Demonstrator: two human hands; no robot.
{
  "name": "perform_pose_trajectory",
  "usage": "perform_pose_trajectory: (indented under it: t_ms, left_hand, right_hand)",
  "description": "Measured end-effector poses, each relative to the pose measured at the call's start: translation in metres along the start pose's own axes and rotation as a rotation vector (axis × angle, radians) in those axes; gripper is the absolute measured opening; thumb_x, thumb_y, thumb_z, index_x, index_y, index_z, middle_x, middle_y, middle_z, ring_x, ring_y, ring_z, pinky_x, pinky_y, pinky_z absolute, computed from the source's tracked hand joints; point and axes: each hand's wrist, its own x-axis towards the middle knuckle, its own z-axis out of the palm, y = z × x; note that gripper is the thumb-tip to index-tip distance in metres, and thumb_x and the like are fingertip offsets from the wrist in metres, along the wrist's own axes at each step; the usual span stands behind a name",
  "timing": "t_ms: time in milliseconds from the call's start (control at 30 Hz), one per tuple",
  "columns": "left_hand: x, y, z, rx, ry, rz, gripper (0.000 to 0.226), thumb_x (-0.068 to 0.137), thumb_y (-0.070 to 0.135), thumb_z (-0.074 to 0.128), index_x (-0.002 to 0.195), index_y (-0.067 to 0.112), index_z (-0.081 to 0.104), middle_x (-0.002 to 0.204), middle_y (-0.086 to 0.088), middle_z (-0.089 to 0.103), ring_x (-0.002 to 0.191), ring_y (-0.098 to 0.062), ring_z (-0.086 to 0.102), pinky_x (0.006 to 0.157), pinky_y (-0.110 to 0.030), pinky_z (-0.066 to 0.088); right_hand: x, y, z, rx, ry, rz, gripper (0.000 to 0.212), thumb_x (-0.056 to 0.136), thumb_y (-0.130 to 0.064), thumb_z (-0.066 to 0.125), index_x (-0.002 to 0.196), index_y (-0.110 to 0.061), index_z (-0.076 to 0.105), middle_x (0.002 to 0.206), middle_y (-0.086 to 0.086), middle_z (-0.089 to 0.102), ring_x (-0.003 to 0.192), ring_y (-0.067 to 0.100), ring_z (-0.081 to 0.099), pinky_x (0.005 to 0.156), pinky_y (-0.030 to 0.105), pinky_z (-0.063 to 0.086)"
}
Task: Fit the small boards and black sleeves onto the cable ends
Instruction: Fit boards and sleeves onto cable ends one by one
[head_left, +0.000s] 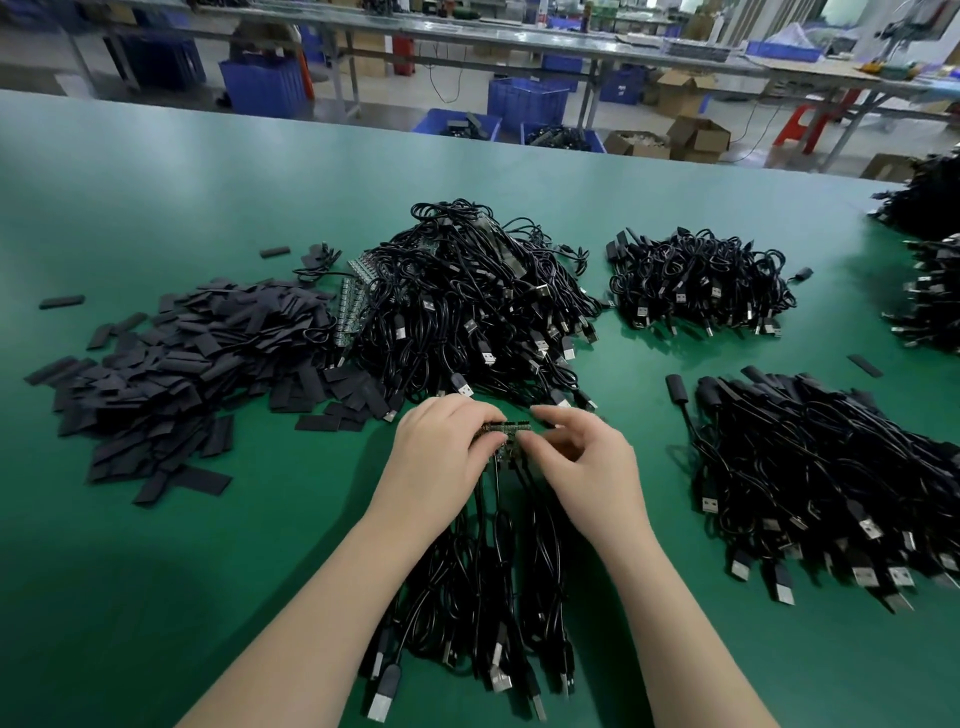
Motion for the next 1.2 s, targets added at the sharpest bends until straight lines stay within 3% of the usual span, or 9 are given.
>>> perform_pose_trajectory:
  t_ms: [100, 367, 567, 733, 867, 967, 1100, 1200]
  left_hand:
    - [-0.002, 0.001, -0.001, 0.029, -0.021, 0.003, 0.018, 0.094, 0.029, 0.062, 0.108, 0.021, 0.069, 0.103, 0.009, 0.067, 0.102, -0.014, 0.058, 0.095, -0.032, 0.039]
    - [-0.003, 0.005, 0.000, 0.066, 0.041, -0.020, 0.013, 0.091, 0.031, 0.065, 0.098, 0.023, 0.072, 0.094, 0.011, 0.069, 0.094, -0.016, 0.061, 0.085, -0.027, 0.034]
    - [-0.002, 0.007, 0.002, 0.055, 0.059, -0.058, 0.010, 0.090, 0.031, 0.067, 0.093, 0.023, 0.074, 0.091, 0.012, 0.070, 0.092, -0.014, 0.060, 0.080, -0.021, 0.025]
    - [-0.002, 0.011, 0.005, 0.085, 0.055, -0.091, 0.012, 0.091, 0.032, 0.065, 0.094, 0.025, 0.074, 0.093, 0.011, 0.070, 0.094, -0.014, 0.060, 0.082, -0.024, 0.029]
    - [-0.005, 0.013, 0.009, 0.090, 0.064, -0.093, 0.011, 0.091, 0.030, 0.065, 0.095, 0.025, 0.074, 0.093, 0.011, 0.070, 0.094, -0.015, 0.060, 0.086, -0.028, 0.035]
    - [-0.008, 0.012, 0.009, 0.108, 0.091, -0.061, 0.014, 0.091, 0.029, 0.066, 0.102, 0.026, 0.073, 0.100, 0.013, 0.070, 0.101, -0.014, 0.061, 0.092, -0.025, 0.028]
    - [-0.009, 0.012, 0.008, 0.099, 0.147, -0.041, 0.036, 0.093, 0.036, 0.060, 0.128, 0.025, 0.062, 0.121, 0.008, 0.063, 0.119, -0.015, 0.054, 0.104, -0.030, 0.024]
    - [-0.008, 0.016, 0.005, 0.049, 0.273, 0.029, 0.045, 0.096, 0.040, 0.048, 0.137, 0.022, 0.053, 0.133, 0.006, 0.054, 0.127, -0.014, 0.045, 0.108, -0.027, 0.021]
  right_hand:
    - [-0.003, 0.001, 0.004, -0.068, 0.022, -0.030, 0.009, 0.084, -0.021, 0.078, 0.089, -0.026, 0.075, 0.073, -0.022, 0.069, 0.074, -0.010, 0.063, 0.068, 0.003, 0.044]
    - [-0.008, -0.002, 0.009, -0.121, 0.091, -0.110, 0.005, 0.085, -0.019, 0.077, 0.084, -0.023, 0.073, 0.075, -0.018, 0.068, 0.077, -0.005, 0.062, 0.069, 0.006, 0.045]
    - [-0.010, -0.003, 0.014, -0.118, 0.123, -0.066, 0.009, 0.086, -0.019, 0.076, 0.080, -0.023, 0.071, 0.075, -0.015, 0.069, 0.075, -0.001, 0.064, 0.070, 0.011, 0.047]
    - [-0.012, -0.004, 0.017, -0.158, 0.150, -0.058, 0.010, 0.087, -0.019, 0.074, 0.079, -0.020, 0.068, 0.076, -0.011, 0.068, 0.076, 0.008, 0.064, 0.072, 0.023, 0.050]
    - [-0.012, -0.003, 0.015, -0.142, 0.162, -0.044, 0.010, 0.089, -0.019, 0.071, 0.080, -0.020, 0.067, 0.076, -0.011, 0.068, 0.075, 0.005, 0.063, 0.071, 0.023, 0.048]
    - [-0.010, -0.007, 0.003, -0.085, 0.297, -0.033, 0.014, 0.092, -0.023, 0.067, 0.081, -0.029, 0.061, 0.076, -0.013, 0.065, 0.071, 0.001, 0.060, 0.067, 0.024, 0.045]
    - [-0.009, -0.025, -0.015, 0.137, 0.577, -0.185, 0.019, 0.096, -0.023, 0.061, 0.085, -0.038, 0.054, 0.083, -0.002, 0.063, 0.069, 0.015, 0.059, 0.061, 0.036, 0.049]
    - [-0.010, -0.050, -0.013, 0.162, 0.527, -0.342, 0.023, 0.096, -0.016, 0.062, 0.089, -0.037, 0.054, 0.086, -0.001, 0.061, 0.069, 0.019, 0.058, 0.061, 0.031, 0.047]
